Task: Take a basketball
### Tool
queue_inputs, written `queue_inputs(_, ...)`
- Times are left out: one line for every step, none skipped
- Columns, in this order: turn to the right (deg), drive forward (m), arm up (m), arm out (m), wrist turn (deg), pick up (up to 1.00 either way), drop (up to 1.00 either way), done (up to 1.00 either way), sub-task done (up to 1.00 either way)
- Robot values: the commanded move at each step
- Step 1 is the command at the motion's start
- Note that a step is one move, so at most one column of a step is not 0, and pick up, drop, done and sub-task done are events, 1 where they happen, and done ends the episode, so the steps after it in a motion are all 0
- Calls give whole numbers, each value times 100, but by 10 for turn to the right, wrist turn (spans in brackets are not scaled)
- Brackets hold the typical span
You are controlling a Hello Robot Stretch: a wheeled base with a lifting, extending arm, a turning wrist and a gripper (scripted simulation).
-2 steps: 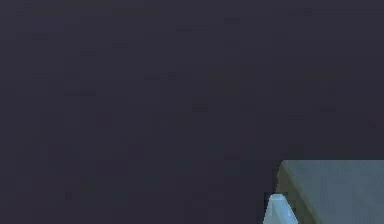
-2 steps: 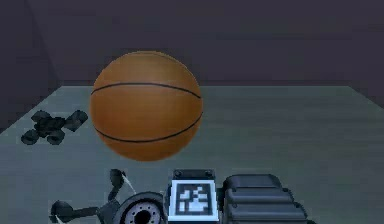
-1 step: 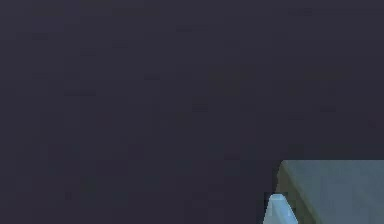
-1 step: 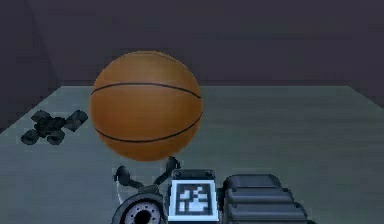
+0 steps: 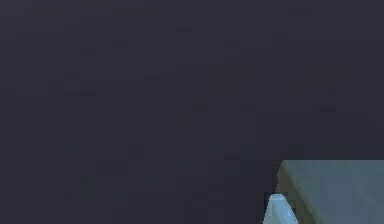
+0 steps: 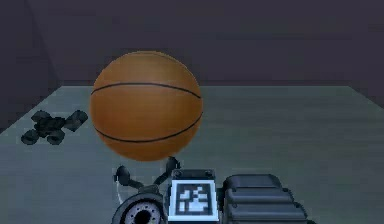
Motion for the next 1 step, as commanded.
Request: queue_inputs(0, 0, 0, 0, 0, 0, 0, 100, 0)
